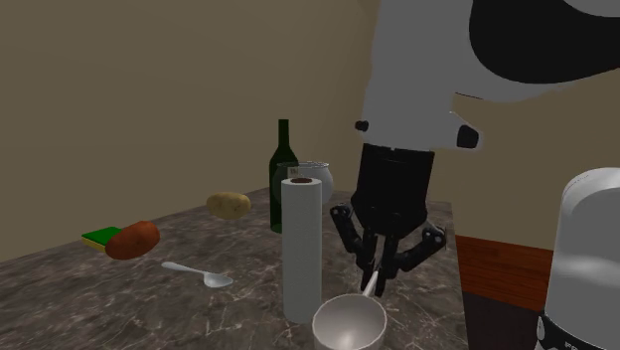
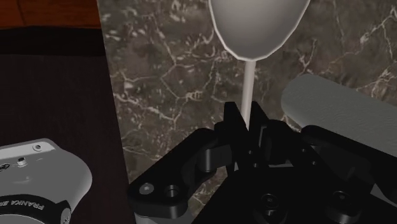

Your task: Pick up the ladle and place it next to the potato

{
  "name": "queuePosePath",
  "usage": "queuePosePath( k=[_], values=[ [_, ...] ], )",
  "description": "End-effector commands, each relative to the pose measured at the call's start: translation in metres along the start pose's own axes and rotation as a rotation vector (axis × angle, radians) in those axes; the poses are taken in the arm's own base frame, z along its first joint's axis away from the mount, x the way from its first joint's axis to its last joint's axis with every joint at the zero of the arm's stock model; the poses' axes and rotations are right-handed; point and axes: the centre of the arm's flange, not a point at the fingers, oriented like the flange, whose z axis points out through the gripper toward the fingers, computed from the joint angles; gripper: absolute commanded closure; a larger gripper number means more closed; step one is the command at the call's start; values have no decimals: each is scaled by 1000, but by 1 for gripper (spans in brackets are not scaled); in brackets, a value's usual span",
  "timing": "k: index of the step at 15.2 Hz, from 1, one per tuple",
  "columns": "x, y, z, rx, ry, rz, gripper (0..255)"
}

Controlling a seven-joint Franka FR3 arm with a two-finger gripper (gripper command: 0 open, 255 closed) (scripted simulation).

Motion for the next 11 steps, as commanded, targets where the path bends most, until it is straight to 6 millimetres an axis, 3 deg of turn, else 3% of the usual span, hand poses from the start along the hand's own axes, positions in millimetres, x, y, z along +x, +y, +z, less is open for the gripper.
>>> queuePosePath(
  k=[1, 11],
  values=[
    [-1, -1, -10, 0, 0, 0, 255],
    [-2, -7, -62, 0, 0, 0, 255]
  ],
)
